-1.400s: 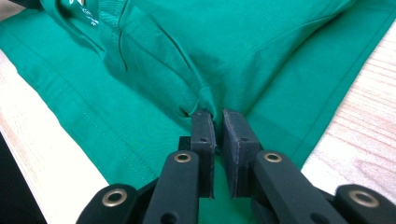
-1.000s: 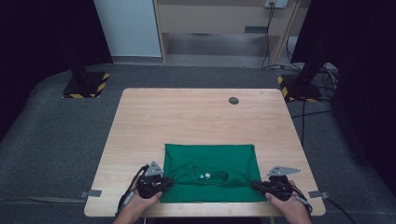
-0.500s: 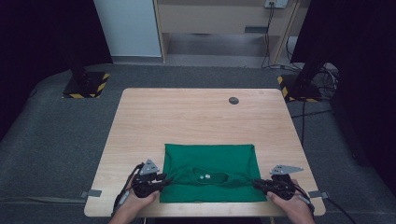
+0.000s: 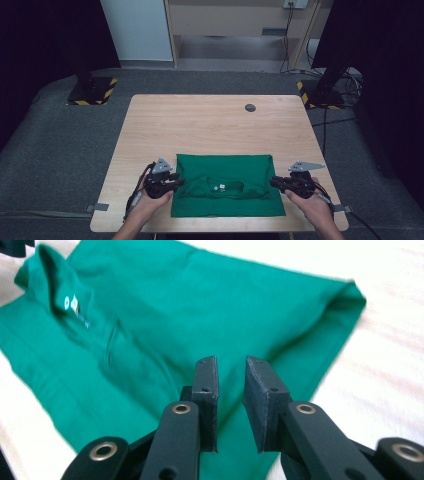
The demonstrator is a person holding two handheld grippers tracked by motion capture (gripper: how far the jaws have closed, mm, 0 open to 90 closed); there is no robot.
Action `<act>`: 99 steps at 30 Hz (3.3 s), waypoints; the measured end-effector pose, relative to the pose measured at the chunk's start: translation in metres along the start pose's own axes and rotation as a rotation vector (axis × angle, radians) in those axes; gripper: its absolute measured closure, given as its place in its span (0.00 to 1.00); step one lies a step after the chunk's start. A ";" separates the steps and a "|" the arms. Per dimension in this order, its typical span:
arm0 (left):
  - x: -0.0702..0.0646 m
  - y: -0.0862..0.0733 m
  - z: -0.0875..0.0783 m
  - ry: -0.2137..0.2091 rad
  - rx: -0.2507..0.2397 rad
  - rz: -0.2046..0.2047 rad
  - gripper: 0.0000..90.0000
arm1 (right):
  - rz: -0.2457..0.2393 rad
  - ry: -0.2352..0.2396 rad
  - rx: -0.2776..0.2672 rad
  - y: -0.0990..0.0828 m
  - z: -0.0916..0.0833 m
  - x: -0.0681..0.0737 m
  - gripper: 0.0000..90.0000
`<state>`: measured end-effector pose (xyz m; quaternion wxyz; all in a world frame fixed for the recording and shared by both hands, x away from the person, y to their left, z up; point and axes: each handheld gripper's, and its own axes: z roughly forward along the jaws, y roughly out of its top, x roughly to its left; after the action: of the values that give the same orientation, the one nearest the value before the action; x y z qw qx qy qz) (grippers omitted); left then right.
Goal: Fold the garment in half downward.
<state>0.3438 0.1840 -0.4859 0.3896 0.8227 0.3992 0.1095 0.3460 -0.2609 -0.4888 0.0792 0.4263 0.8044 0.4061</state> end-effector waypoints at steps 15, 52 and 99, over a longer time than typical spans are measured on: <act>-0.007 0.025 0.036 -0.021 0.013 0.026 0.67 | -0.024 0.045 0.031 0.023 0.037 0.012 0.81; -0.033 0.021 0.051 -0.042 0.041 0.070 0.29 | -0.081 0.027 0.032 0.023 0.054 0.035 0.29; -0.016 0.017 0.081 0.046 0.110 0.062 0.04 | -0.189 -0.100 0.098 -0.001 0.081 0.046 0.02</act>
<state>0.3829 0.1212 -0.5256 0.3307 0.8522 0.3877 0.1185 0.3545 -0.1793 -0.5324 0.1364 0.3716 0.8549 0.3353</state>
